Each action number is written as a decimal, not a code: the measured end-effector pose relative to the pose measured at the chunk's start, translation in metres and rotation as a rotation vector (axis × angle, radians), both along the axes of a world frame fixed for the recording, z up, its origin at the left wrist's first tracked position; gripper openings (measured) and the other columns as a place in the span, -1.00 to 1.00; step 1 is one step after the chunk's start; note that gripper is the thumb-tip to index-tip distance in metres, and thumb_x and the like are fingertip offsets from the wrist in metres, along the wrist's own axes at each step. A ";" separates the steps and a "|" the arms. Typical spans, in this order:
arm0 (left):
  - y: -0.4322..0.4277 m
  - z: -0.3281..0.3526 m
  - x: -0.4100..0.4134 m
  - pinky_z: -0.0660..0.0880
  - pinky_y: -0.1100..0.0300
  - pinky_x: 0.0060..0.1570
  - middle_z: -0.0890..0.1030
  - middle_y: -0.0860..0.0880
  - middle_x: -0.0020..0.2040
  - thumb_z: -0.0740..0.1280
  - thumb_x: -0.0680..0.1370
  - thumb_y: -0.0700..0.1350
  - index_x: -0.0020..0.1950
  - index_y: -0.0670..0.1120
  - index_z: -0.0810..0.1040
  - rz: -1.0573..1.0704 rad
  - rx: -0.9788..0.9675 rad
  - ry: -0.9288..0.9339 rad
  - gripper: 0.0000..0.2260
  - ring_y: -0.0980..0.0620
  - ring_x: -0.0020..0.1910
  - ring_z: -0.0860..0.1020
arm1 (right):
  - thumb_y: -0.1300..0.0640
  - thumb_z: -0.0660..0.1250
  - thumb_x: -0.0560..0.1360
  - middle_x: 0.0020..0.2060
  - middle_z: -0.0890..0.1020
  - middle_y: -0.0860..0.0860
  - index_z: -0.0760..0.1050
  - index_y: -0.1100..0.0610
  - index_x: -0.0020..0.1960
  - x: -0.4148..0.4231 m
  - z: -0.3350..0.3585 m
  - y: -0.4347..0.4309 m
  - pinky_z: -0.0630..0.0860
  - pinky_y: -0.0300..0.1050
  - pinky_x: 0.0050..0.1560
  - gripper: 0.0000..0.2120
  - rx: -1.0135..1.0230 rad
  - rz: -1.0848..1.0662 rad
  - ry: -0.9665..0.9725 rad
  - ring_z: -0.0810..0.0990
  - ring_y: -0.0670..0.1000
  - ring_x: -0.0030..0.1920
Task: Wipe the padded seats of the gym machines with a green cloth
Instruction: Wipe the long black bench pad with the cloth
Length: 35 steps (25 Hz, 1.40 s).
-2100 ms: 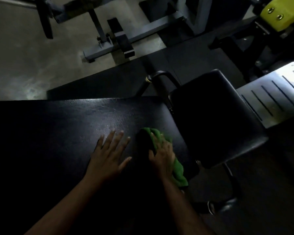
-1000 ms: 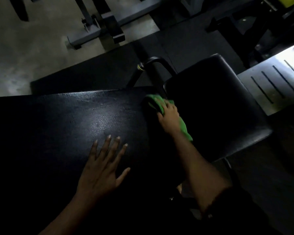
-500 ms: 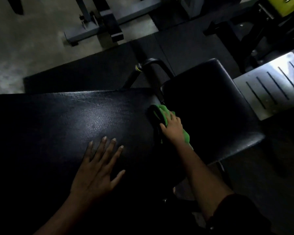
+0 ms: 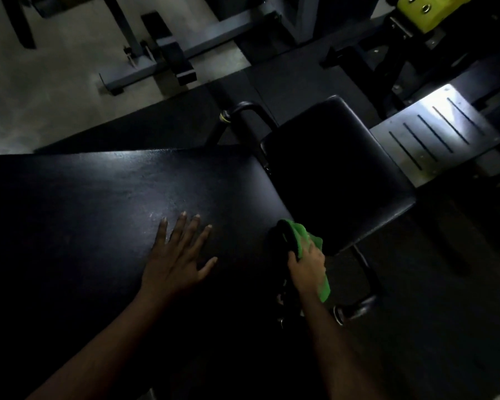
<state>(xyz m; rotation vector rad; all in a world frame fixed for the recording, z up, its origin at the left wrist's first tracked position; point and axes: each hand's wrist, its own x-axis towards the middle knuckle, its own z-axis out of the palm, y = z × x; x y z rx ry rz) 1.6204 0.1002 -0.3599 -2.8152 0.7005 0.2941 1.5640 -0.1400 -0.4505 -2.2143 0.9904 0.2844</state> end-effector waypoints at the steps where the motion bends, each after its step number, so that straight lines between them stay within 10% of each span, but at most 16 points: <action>1: 0.000 0.004 -0.001 0.01 -0.14 0.38 0.51 -0.19 0.32 -0.03 0.51 0.26 0.29 -0.09 0.53 0.003 0.023 0.019 -0.39 -0.22 0.34 0.43 | 0.09 0.33 0.46 0.33 0.39 0.22 0.24 0.20 0.43 -0.005 0.012 0.015 0.29 0.07 0.30 -0.40 -0.020 0.013 0.000 0.34 0.22 0.33; 5: 0.004 0.022 -0.011 0.11 -0.11 0.31 0.50 -0.19 0.32 0.06 0.48 0.19 0.29 -0.11 0.52 0.044 -0.020 0.025 -0.44 -0.23 0.34 0.43 | 0.07 0.30 0.47 0.43 0.26 0.19 0.14 0.15 0.49 -0.017 0.058 0.073 0.13 0.08 0.38 -0.35 0.008 0.165 0.030 0.20 0.20 0.42; 12: 0.043 0.051 -0.041 0.08 -0.15 0.33 0.46 -0.22 0.35 -0.23 0.58 0.27 0.34 -0.14 0.43 0.182 0.011 0.036 -0.31 -0.20 0.38 0.30 | -0.09 0.12 0.20 0.04 0.63 0.11 0.40 -0.06 0.28 -0.028 0.081 0.104 0.57 0.02 -0.15 -0.37 0.022 0.687 -0.295 0.63 0.17 -0.06; 19: 0.046 0.042 -0.049 0.08 -0.21 0.41 0.35 -0.18 0.45 -0.10 0.56 0.26 0.42 -0.09 0.38 0.145 0.064 0.010 -0.38 -0.17 0.44 0.28 | -0.06 0.22 0.51 0.44 0.24 0.16 0.18 0.15 0.47 0.072 0.004 0.018 0.18 0.14 0.36 -0.40 -0.057 0.193 0.084 0.20 0.20 0.40; 30: 0.041 0.050 -0.051 0.13 -0.22 0.40 0.29 -0.17 0.48 -0.17 0.59 0.24 0.46 -0.10 0.31 0.181 0.115 0.079 -0.38 -0.15 0.48 0.18 | -0.08 0.04 0.27 0.39 0.37 0.16 0.22 -0.07 0.44 0.051 0.064 0.103 0.36 0.16 0.23 -0.28 0.014 0.820 -0.376 0.40 0.24 0.29; 35: 0.044 0.044 -0.051 0.16 -0.24 0.38 0.25 -0.16 0.50 -0.13 0.58 0.23 0.47 -0.08 0.30 0.139 0.098 0.007 -0.40 -0.16 0.49 0.18 | 0.01 0.20 0.50 0.45 0.24 0.17 0.22 0.19 0.45 0.139 0.006 0.035 0.18 0.12 0.35 -0.43 -0.041 0.325 -0.006 0.22 0.22 0.39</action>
